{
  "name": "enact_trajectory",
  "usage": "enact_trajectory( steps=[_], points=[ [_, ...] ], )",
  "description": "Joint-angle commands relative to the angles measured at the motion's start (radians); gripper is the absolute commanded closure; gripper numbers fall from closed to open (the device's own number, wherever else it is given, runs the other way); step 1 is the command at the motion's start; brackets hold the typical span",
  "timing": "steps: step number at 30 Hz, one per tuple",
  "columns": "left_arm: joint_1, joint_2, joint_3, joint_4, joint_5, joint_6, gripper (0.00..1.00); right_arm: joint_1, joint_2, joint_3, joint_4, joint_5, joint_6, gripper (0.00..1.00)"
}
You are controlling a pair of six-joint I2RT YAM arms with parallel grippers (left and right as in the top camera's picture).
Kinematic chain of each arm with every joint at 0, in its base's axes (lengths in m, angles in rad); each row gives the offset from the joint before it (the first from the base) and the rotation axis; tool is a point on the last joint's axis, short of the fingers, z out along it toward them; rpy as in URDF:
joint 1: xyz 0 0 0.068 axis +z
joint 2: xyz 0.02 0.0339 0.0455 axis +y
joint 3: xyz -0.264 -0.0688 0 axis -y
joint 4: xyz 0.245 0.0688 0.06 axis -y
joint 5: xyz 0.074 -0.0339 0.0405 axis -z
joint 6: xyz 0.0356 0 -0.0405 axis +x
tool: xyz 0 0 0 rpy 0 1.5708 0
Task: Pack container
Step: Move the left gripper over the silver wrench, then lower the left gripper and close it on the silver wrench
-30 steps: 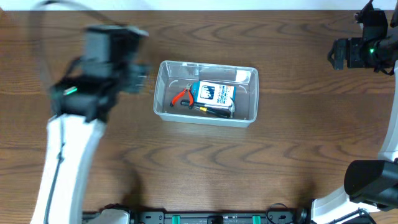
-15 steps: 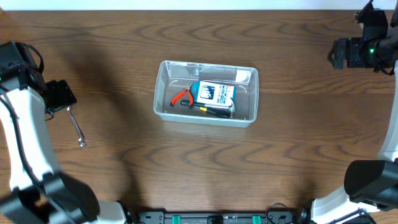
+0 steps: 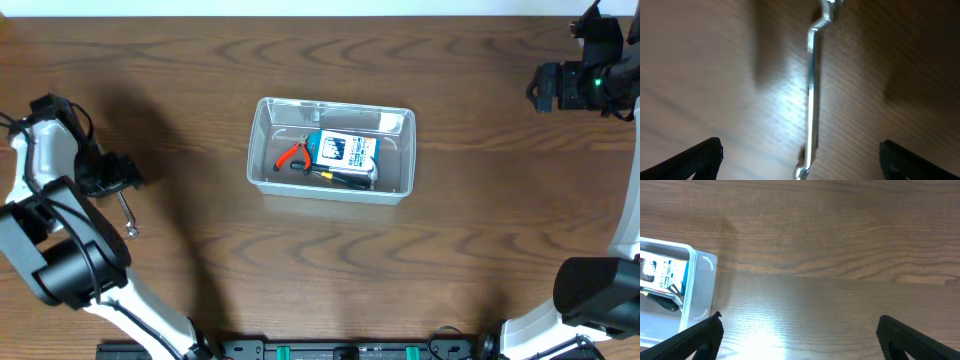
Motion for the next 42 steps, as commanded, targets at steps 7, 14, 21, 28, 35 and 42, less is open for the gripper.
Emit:
enact_trajectory(
  steps=[7,14,21,28,35,42],
  points=[
    [0.003,0.096,-0.006,0.01,0.083,0.072,0.02,-0.003,-0.008,-0.003,-0.016,0.0,-0.017,0.01],
    [0.003,0.109,-0.006,0.026,0.082,0.072,0.02,-0.003,-0.008,-0.003,-0.019,0.0,-0.017,0.01],
    [0.003,0.109,-0.045,0.07,0.082,0.072,0.02,-0.003,-0.008,-0.003,-0.026,0.0,-0.017,0.01],
    [0.003,0.109,-0.101,0.121,0.082,0.072,0.02,-0.003,-0.008,-0.003,-0.027,0.0,-0.017,0.01],
    [0.003,0.109,-0.12,0.13,0.082,0.072,0.01,-0.003,-0.008,-0.003,-0.027,0.0,-0.024,0.01],
    [0.003,0.109,-0.12,0.13,0.082,0.072,0.35,-0.003,-0.008,-0.003,-0.027,0.0,-0.024,0.01]
  ],
)
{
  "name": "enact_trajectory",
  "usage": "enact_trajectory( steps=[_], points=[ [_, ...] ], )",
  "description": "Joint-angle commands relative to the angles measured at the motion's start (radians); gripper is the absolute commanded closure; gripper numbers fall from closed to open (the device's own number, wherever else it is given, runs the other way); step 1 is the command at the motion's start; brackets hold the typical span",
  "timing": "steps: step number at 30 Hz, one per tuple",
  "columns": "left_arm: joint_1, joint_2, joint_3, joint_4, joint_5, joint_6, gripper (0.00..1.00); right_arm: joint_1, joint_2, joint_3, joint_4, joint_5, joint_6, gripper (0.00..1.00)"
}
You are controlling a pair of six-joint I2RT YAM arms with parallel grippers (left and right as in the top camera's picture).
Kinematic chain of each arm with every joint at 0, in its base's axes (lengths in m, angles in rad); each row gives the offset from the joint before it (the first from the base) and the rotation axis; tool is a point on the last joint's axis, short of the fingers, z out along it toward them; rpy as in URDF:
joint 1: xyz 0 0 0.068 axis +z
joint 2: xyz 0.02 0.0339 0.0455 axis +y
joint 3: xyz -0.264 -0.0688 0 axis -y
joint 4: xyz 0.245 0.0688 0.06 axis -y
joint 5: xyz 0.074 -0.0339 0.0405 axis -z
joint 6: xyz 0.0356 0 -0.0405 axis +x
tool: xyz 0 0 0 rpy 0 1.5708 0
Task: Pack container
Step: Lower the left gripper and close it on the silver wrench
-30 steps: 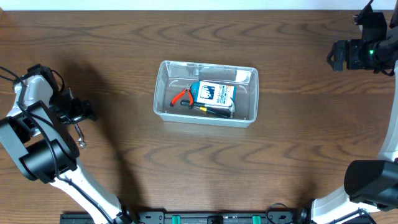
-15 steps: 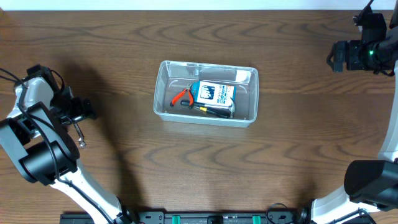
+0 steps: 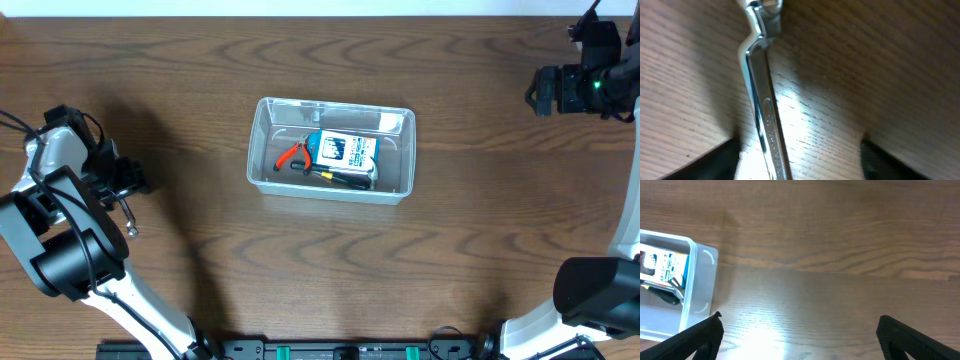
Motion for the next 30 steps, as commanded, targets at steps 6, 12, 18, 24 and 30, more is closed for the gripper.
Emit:
enact_trajectory(
  steps=[6,12,18,24,30],
  points=[
    [0.002,0.054,-0.051,0.005,-0.004,0.0,0.44,-0.003,-0.008,-0.003,-0.003,0.0,-0.013,0.01],
    [0.002,0.054,-0.051,0.005,-0.004,0.0,0.66,-0.003,-0.008,-0.003,-0.004,0.0,-0.013,0.01],
    [0.002,0.054,-0.051,0.005,-0.004,0.0,0.78,-0.003,-0.008,-0.003,-0.004,0.0,-0.013,0.01],
    [0.002,0.054,-0.051,0.005,-0.004,0.0,0.88,-0.003,-0.008,-0.003,-0.004,0.0,-0.013,0.01],
    [0.002,0.054,-0.051,0.005,-0.004,0.0,0.94,-0.003,-0.008,-0.003,-0.004,0.0,-0.013,0.01]
  ],
)
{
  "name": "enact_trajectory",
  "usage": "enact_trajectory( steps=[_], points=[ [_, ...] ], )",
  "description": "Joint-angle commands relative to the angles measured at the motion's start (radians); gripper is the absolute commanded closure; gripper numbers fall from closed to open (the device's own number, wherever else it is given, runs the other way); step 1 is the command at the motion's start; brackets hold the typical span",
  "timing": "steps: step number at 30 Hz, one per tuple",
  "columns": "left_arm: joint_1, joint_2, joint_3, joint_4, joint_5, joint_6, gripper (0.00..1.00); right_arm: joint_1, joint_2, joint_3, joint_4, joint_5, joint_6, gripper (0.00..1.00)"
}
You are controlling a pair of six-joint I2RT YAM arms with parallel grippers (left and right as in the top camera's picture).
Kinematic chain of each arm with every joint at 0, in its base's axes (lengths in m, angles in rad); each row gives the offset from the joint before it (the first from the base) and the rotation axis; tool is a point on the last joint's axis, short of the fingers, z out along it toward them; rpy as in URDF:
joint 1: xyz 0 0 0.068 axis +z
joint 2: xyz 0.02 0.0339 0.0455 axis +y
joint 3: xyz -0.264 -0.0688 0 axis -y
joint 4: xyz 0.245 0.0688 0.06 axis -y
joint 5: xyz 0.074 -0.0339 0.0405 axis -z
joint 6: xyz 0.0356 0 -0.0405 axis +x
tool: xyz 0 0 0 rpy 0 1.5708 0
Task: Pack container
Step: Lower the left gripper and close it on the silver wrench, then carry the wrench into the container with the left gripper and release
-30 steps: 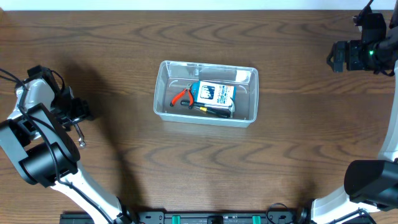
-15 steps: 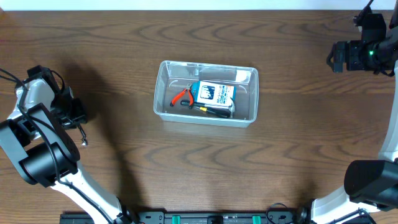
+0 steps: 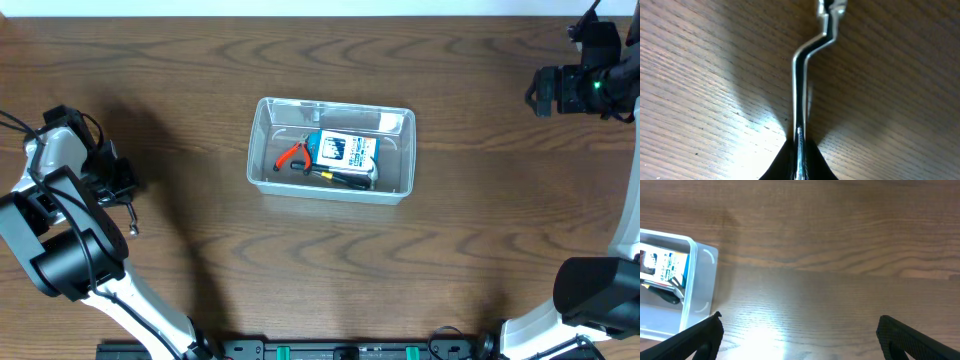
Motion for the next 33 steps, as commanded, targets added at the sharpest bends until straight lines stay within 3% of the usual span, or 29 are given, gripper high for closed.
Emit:
enact_trajectory(
  steps=[1,11,18,23,26,33],
  points=[
    [0.002,0.054,-0.051,0.005,0.013,-0.002,0.94,-0.003,-0.008,-0.003,-0.001,0.0,-0.013,0.01],
    [0.001,0.049,-0.047,0.015,0.035,-0.039,0.94,-0.003,-0.008,-0.003,-0.001,0.0,-0.013,0.01],
    [-0.066,-0.063,0.064,-0.104,0.109,-0.006,0.94,-0.003,-0.008,-0.003,-0.001,0.0,-0.012,0.01],
    [-0.226,-0.279,0.145,-0.143,0.104,0.111,0.94,-0.003,-0.008,-0.003,-0.001,0.0,-0.005,0.01],
    [-0.371,-0.417,0.178,-0.115,0.03,0.206,0.94,-0.003,-0.008,-0.003,-0.001,0.0,-0.005,0.01],
    [-0.685,-0.543,0.186,-0.052,0.013,0.457,0.94,-0.003,-0.008,-0.003,-0.001,-0.001,-0.005,0.01]
  ],
)
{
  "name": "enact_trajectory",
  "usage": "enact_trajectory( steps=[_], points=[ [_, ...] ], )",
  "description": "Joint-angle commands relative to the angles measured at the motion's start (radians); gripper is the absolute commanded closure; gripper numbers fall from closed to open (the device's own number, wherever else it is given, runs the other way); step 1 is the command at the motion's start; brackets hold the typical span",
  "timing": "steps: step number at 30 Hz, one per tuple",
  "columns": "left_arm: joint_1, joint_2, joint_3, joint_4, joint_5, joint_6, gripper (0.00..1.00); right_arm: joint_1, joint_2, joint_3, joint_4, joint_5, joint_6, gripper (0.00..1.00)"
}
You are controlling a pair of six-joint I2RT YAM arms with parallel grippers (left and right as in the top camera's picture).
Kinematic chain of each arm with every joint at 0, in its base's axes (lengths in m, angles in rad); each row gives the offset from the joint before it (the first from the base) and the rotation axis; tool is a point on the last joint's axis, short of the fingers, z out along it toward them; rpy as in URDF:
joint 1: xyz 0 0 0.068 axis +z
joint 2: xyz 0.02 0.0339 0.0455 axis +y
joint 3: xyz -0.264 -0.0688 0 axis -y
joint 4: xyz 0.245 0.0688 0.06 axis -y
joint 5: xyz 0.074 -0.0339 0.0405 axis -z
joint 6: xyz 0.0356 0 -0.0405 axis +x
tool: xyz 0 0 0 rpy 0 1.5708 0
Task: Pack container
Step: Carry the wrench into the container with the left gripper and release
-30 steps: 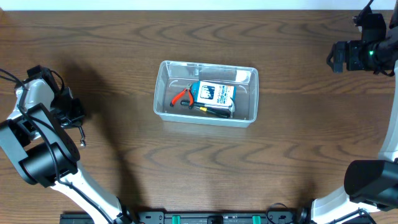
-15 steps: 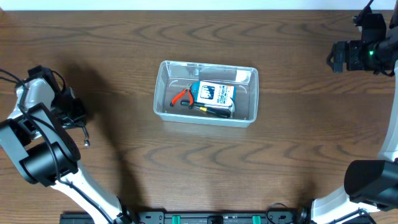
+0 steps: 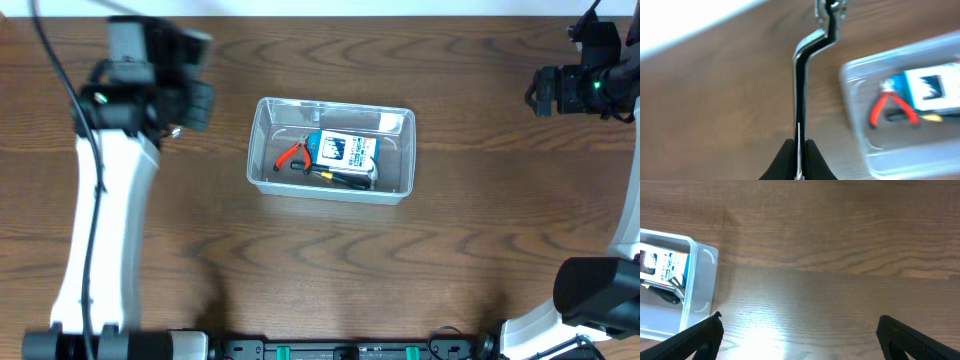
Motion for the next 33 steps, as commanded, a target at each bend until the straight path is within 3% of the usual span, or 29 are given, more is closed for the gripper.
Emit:
enact_trajectory(
  steps=[1,8,11,16,23,33],
  points=[
    [-0.116,0.019,-0.015,-0.001,-0.01,0.22,0.94,-0.003,-0.008,-0.003,-0.001,-0.001,-0.005,0.01],
    [-0.316,0.099,-0.019,-0.001,0.186,0.587,0.94,-0.003,-0.008,-0.003,-0.011,-0.001,-0.005,0.01],
    [-0.37,0.158,-0.019,0.008,0.227,0.689,0.94,-0.003,-0.008,-0.003,-0.019,-0.001,-0.005,0.01],
    [-0.411,0.297,-0.019,0.016,0.229,0.689,0.94,-0.003,-0.008,-0.003,-0.027,-0.001,-0.005,0.01],
    [-0.442,0.452,-0.019,-0.084,0.229,0.678,0.94,-0.003,-0.008,-0.003,-0.032,-0.001,-0.005,0.01],
    [-0.449,0.499,-0.027,-0.1,0.229,0.677,0.94,-0.003,-0.008,-0.003,-0.033,-0.001,-0.005,0.01]
  ],
)
